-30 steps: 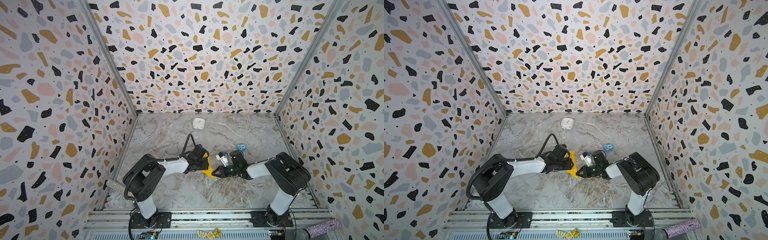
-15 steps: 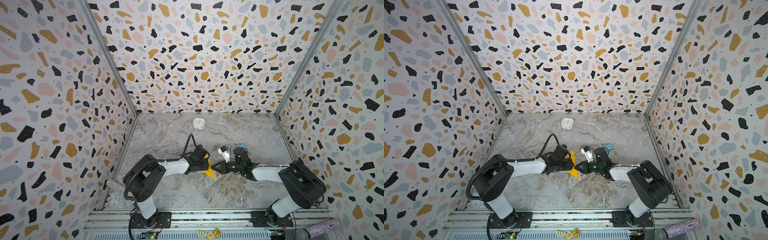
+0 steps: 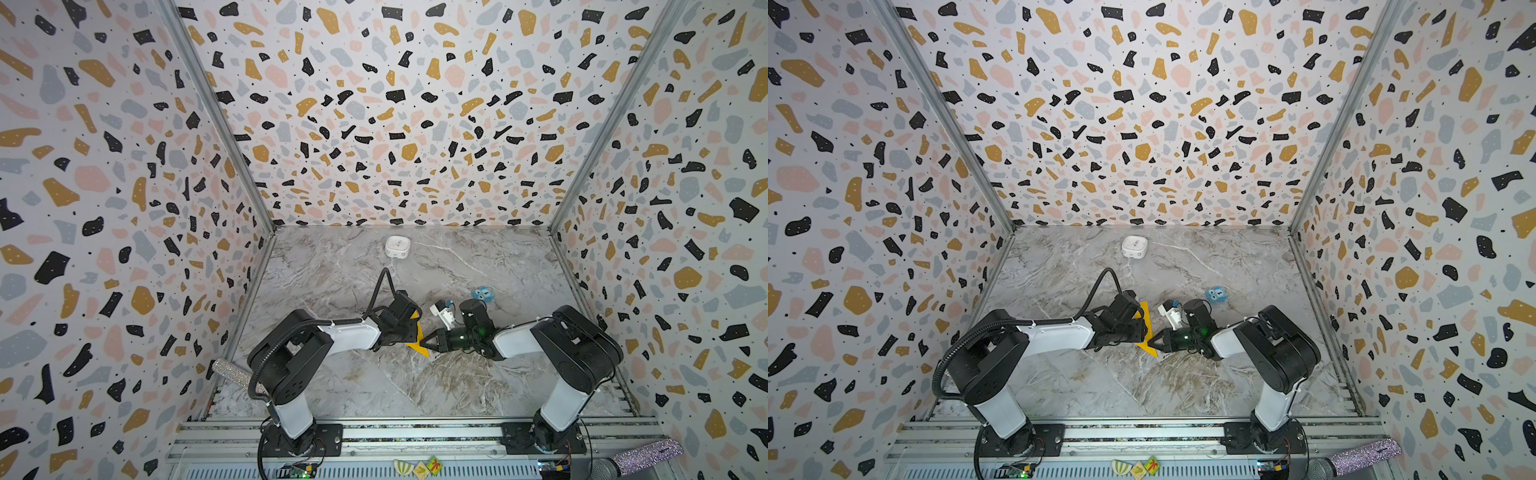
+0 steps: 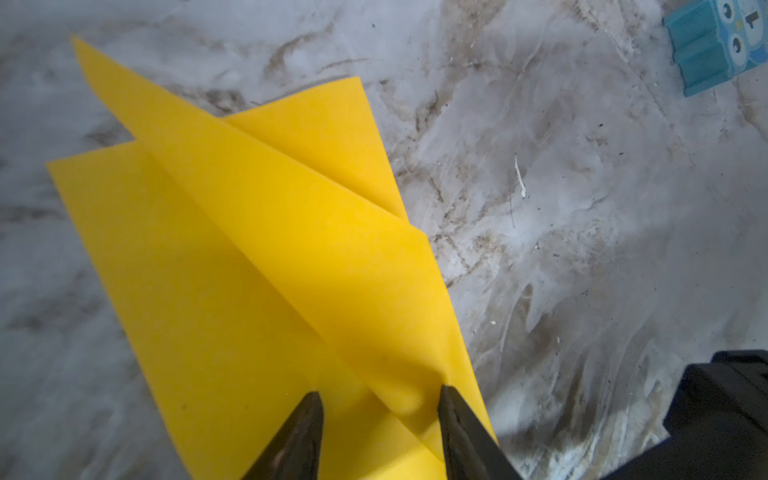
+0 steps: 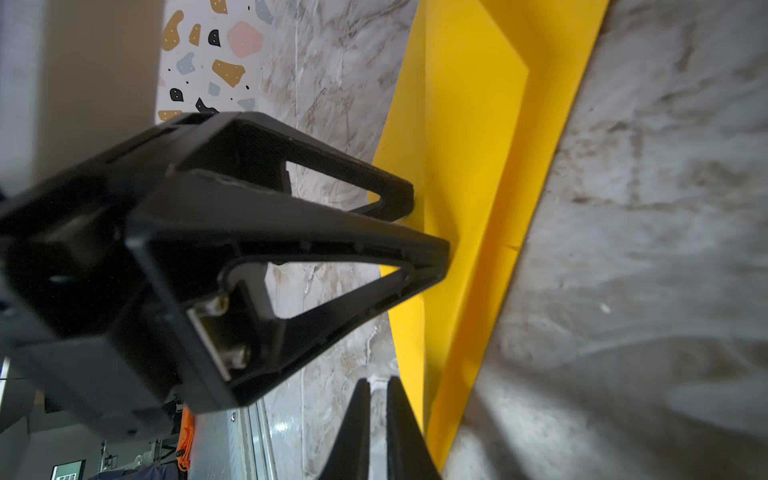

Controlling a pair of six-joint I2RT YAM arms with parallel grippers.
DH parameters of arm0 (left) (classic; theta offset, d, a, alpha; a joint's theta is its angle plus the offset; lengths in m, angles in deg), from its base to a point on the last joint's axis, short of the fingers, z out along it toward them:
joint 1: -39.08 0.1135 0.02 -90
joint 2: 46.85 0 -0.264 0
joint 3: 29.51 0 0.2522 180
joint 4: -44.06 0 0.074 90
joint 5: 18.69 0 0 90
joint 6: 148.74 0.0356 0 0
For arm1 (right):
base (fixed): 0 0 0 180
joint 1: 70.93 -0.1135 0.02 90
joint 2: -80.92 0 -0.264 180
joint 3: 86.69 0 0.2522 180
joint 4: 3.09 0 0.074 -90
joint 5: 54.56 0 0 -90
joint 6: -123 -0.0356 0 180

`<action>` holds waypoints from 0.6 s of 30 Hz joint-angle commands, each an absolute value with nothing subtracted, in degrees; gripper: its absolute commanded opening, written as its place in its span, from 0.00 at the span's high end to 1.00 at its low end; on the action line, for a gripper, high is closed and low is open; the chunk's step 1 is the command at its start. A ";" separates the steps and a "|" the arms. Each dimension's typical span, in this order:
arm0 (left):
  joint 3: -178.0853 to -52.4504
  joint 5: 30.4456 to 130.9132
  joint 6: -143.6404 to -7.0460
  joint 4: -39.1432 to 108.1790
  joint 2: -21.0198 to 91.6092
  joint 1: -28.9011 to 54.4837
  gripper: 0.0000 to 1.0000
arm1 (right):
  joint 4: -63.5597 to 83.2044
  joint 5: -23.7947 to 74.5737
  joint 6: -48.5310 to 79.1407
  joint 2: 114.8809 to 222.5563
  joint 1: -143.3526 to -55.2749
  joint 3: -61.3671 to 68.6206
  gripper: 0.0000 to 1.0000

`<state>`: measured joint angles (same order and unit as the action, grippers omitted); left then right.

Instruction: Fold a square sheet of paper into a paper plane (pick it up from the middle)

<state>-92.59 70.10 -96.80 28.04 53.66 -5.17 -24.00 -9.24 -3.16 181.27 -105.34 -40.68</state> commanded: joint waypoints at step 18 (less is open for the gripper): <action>-88.09 65.60 -95.51 16.74 64.07 -4.58 0.48 | -22.07 -8.22 -2.68 184.22 -105.64 -40.14 0.88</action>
<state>-92.92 69.11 -95.97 27.75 53.97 -5.78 -23.76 -8.74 -3.16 183.81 -105.34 -40.68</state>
